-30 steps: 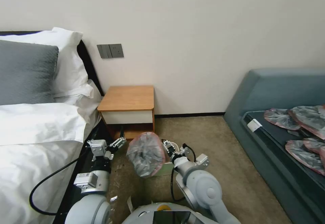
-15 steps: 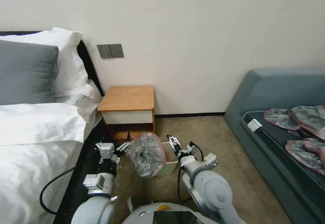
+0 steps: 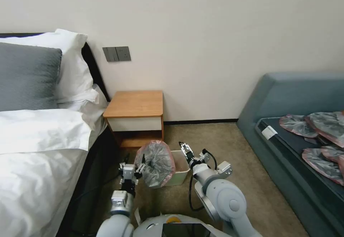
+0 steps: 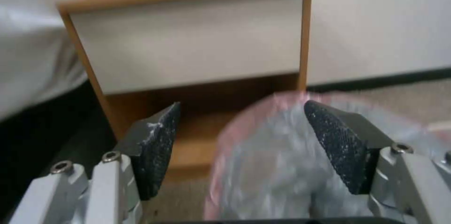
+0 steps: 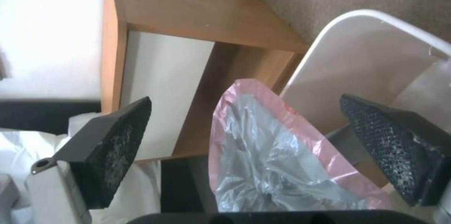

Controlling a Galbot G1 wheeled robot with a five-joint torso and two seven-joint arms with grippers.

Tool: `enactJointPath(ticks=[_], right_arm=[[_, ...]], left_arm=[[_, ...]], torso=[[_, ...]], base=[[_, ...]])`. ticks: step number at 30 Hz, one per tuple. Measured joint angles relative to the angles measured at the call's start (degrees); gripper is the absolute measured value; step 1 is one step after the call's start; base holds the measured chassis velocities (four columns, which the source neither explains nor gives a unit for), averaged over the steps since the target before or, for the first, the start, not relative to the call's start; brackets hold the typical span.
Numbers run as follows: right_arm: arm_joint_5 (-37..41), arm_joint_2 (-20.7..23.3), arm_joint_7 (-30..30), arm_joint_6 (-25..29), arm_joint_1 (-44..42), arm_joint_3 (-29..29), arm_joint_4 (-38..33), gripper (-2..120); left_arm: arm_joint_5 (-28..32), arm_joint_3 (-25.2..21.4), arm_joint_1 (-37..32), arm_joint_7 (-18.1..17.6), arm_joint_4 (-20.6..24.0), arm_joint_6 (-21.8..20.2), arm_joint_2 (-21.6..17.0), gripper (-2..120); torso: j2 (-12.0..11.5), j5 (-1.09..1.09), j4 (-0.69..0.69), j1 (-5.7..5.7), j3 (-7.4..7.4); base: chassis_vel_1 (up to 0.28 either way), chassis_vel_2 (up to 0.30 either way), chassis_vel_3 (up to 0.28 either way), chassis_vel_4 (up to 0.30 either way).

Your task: Pick up the garbage bag from the table and place it over the trash can.

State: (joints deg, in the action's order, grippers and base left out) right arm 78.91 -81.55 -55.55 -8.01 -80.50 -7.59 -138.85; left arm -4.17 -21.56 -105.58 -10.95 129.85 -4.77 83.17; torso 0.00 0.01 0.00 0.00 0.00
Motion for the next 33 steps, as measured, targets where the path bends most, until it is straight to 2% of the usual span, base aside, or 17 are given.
enactJointPath(ticks=[2, 10, 14, 22, 33], right_arm=[[-0.03, -0.14, -0.01, -0.02, -0.22, -0.28, 0.25, 100], [-0.34, -0.31, -0.08, -0.02, -0.82, -0.76, 0.62, 100], [-1.41, -0.35, -0.11, 0.0, -1.32, -0.93, 0.77, 100], [-4.05, -0.3, -0.38, 0.73, -1.5, -0.81, 0.86, 100], [-5.52, -0.49, -1.01, 1.31, -1.78, 0.43, 0.45, 100]], left_arm=[[-0.71, 0.52, 0.41, -0.5, -2.38, -0.06, 0.28, 72], [-1.46, 1.51, 1.66, -1.01, -6.37, -0.6, 0.81, 68], [-1.26, 1.79, 2.39, -1.3, -7.2, -1.47, 1.3, 64], [1.08, 2.36, 4.22, -2.32, -8.35, -3.8, 1.65, 63], [2.65, 2.97, 7.14, -2.57, -10.53, -4.46, 1.46, 64]], torso=[[0.0, 0.0, 0.0, 0.0, 0.0], [0.0, -0.01, 0.0, 0.0, 0.0], [0.0, 0.0, 0.0, 0.0, 0.0], [0.0, 0.0, 0.0, 0.0, 0.0], [0.0, -0.01, 0.0, 0.0, 0.0]], base=[[0.0, 0.0, 0.0, 0.0], [0.0, 0.0, 0.0, 0.0], [0.0, 0.0, 0.0, 0.0], [0.0, 0.0, 0.0, 0.0], [0.0, 0.0, 0.0, 0.0]])
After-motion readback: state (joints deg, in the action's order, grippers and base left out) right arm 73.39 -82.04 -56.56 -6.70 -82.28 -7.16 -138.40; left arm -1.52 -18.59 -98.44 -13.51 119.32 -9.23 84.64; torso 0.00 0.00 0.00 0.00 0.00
